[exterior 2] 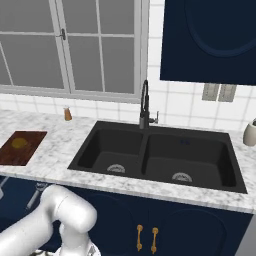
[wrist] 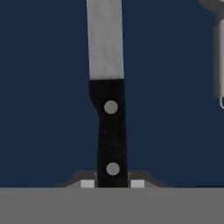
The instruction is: Place the appropriate cutting tool for cutting the avocado skin on the cutting board.
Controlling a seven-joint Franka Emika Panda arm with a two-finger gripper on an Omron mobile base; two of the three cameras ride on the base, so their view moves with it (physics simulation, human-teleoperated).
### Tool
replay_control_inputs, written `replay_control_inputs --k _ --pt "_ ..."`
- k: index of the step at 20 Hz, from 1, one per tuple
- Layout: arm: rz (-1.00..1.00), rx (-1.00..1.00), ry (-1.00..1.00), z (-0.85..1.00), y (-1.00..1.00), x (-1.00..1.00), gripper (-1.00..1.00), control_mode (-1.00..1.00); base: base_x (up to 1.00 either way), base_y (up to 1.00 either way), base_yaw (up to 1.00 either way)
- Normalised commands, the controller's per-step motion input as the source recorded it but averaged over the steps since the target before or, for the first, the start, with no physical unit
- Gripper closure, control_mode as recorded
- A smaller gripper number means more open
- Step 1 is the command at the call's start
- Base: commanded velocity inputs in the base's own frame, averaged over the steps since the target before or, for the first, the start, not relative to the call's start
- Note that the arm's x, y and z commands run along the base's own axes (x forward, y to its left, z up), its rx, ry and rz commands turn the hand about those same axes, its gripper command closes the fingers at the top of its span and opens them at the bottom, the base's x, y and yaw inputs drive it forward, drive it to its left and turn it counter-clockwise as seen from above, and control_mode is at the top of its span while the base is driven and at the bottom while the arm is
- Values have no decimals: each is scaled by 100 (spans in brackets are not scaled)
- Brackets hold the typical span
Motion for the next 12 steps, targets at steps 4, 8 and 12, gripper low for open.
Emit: replay_control_inputs --k 4,8,12 --pt "0 7 2 76 0 -22 100 -100 0 0 0" --pt "0 13 5 79 0 -39 100 -100 0 0 0" --pt "0 15 12 65 0 -71 100 -100 0 0 0"
